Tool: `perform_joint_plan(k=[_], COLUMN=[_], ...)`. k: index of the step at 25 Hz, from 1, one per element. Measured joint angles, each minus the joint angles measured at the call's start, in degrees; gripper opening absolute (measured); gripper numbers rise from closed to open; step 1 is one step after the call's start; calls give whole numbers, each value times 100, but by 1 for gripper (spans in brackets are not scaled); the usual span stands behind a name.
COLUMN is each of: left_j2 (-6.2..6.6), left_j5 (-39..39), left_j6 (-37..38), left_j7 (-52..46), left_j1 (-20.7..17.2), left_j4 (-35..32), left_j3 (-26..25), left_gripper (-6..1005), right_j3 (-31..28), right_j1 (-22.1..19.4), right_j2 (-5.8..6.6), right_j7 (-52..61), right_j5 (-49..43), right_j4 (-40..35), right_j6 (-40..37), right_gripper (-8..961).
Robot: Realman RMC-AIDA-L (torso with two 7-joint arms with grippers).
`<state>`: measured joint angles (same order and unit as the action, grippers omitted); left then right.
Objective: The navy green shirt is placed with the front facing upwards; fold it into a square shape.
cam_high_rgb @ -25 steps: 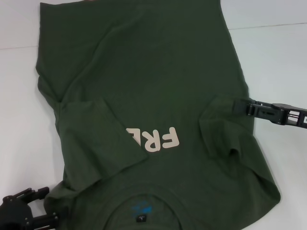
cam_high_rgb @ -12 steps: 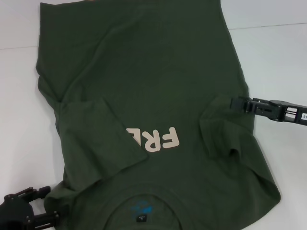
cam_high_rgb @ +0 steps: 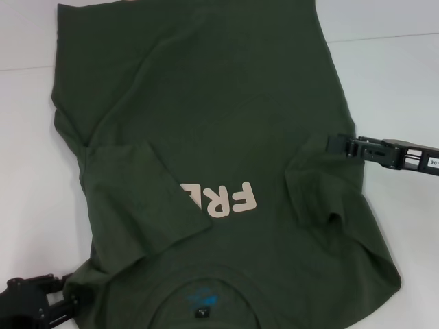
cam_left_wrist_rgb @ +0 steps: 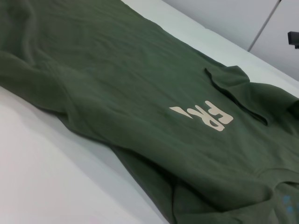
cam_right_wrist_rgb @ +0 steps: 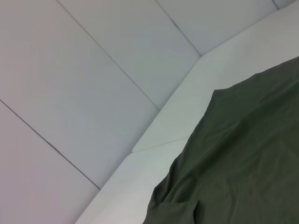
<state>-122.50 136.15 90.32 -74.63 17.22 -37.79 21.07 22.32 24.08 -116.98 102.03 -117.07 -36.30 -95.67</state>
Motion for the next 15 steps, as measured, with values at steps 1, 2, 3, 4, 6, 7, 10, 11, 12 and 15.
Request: perform_joint_plan(k=[1,2,3,4,6,7,10,11,12,15], left_j2=[2,3,3,3,4,5,11,13,17,28], left_j5=[11,17,22,26,32,37,52,52,51,37], left_j6=[-1,-3,-9,-20,-33,-34,-19,-5,12,33], left_j7=[-4,-9,-23,-35,-50,-57,-78,-82,-85,-86], left_j1=[4,6,9,10,12,21,52,58,63,81], left_j4=[1,2,3,3,4,4,4,4,4,4], left_j3=[-6,-10,-16,-21,-19,-14,-3,-1,0,0], left_gripper=[595,546,498,449,364,326,214,177,159,105], right_j3=[0,0,0,0,0,0,0,0,0,1], right_j1=[9,15,19,21,22,23,22,21,20,5], right_j2=[0,0,0,1,2,4,0,0,0,-7], right_j7=[0,1,1,1,1,1,1,1,1,-18], right_j5=[0,0,0,0,0,0,0,0,0,0], right_j4=[0,0,0,0,0,0,0,0,0,0], right_j6=[-1,-5,-8,-10,-11,0,1,-2,-5,-11], right_gripper=[712,712,712,712,712,711,711,712,712,713])
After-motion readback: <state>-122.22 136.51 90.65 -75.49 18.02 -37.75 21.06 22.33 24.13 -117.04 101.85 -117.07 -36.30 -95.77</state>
